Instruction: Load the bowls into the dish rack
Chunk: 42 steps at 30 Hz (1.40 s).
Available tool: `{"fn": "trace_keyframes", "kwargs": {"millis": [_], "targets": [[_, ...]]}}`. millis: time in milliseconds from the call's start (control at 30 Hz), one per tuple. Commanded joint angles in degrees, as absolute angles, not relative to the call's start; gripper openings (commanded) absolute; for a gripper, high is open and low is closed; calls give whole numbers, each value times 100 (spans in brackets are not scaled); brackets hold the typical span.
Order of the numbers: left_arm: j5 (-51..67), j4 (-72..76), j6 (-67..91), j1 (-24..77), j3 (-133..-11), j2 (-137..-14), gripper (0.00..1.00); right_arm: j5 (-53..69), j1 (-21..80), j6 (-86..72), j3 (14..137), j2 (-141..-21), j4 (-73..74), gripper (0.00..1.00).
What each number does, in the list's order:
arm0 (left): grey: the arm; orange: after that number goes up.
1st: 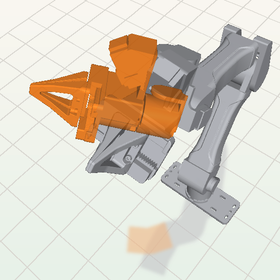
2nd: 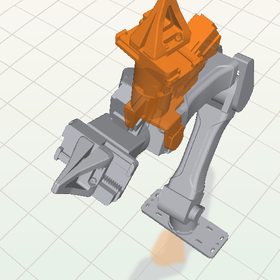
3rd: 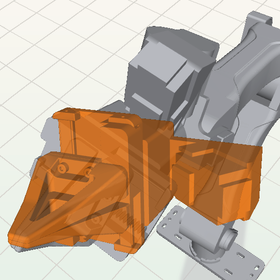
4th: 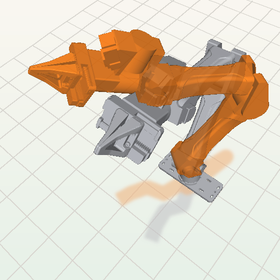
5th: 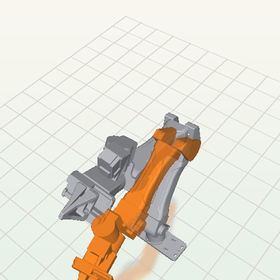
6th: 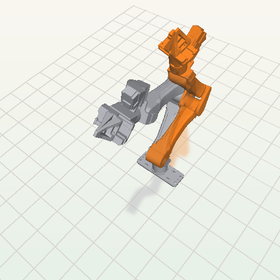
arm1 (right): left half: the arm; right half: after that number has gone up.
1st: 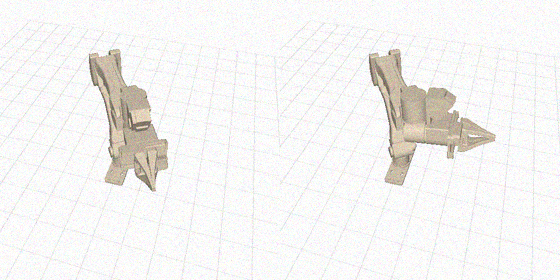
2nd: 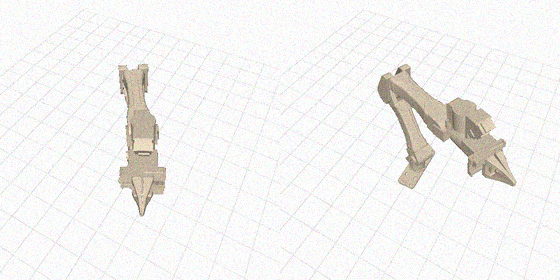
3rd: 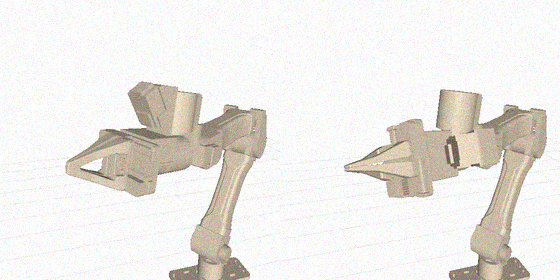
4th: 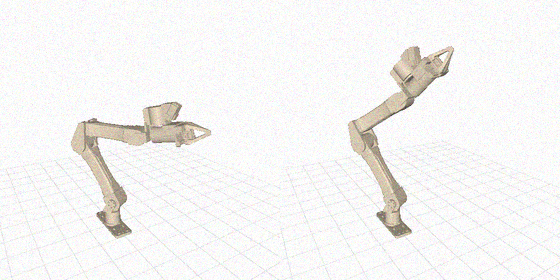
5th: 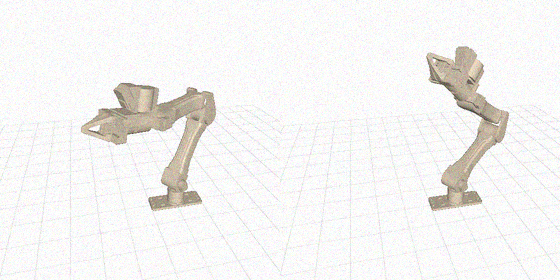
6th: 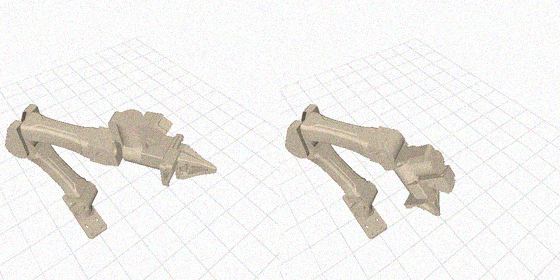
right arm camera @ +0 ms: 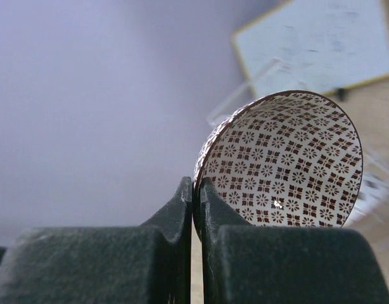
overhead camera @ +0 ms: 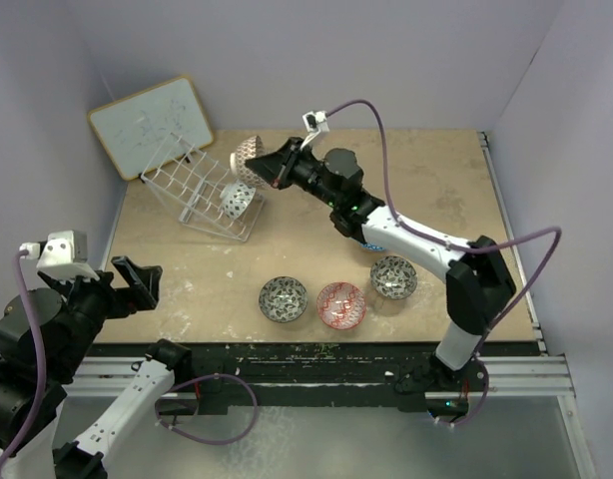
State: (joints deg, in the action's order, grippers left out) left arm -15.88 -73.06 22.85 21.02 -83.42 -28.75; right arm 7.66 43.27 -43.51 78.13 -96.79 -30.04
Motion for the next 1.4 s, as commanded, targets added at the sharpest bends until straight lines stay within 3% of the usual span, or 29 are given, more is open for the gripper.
{"fn": "trace_keyframes", "kwargs": {"millis": [0,200,400,900,1367], "targets": [[-1659,-7289,2097,2080,-8593,-2944,99,1915,4316,-5834,7752,-10192,-6218,0],[-1721,-7381,2044,2083,-8738,-2945,99,1905,4321,-7218,7946,-11212,-8204,0],[-1706,-7408,2026,2077,-8732,-2949,99,1661,4321,-8101,8562,-12134,-9009,0],[-1688,-7412,2065,2079,-8684,-2918,99,750,4327,-9405,8752,-13047,-9599,0],[-1666,-7456,2074,2077,-8648,-2824,99,364,4466,-9528,8442,-13107,-9250,0]]}}
